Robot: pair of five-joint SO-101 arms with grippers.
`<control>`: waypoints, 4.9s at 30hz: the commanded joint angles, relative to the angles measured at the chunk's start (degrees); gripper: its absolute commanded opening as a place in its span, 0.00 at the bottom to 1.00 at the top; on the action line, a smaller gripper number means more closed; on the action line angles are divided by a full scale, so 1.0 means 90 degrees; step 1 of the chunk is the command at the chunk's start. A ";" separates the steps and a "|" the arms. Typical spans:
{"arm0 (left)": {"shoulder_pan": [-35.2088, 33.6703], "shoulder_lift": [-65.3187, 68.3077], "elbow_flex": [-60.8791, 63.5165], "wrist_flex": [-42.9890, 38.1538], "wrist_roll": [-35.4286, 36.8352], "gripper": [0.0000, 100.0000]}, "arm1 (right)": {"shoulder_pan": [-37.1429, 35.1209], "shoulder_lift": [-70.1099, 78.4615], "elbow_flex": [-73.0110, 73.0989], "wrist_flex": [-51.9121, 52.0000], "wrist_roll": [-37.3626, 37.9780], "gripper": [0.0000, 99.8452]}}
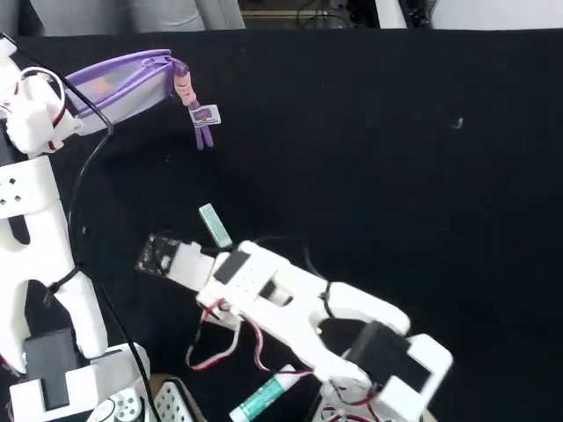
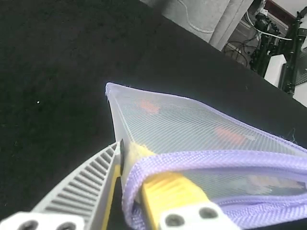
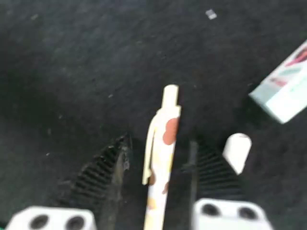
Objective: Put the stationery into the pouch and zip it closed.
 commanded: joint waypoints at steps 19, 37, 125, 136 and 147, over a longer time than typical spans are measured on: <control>0.0200 -0.0293 -0.0171 -0.0127 0.0078 0.03 | 0.1280 -0.2212 -0.1431 0.1924 0.0029 0.01; 0.2535 -0.0283 -0.0171 0.0547 0.0078 0.03 | 0.2950 -0.6940 -0.1910 0.0606 -0.0215 0.01; 0.1275 -0.0225 0.0151 0.0147 0.0352 0.03 | 0.2051 -0.8806 -0.0249 0.1788 0.0010 0.23; 0.0611 -0.0215 0.0806 -0.0908 0.0361 0.03 | 0.2032 -0.6862 0.0962 0.1983 0.0664 0.23; 0.0327 -0.0225 0.1118 -0.1407 0.0371 0.03 | 0.1084 -0.5104 0.2593 0.0068 0.0625 0.23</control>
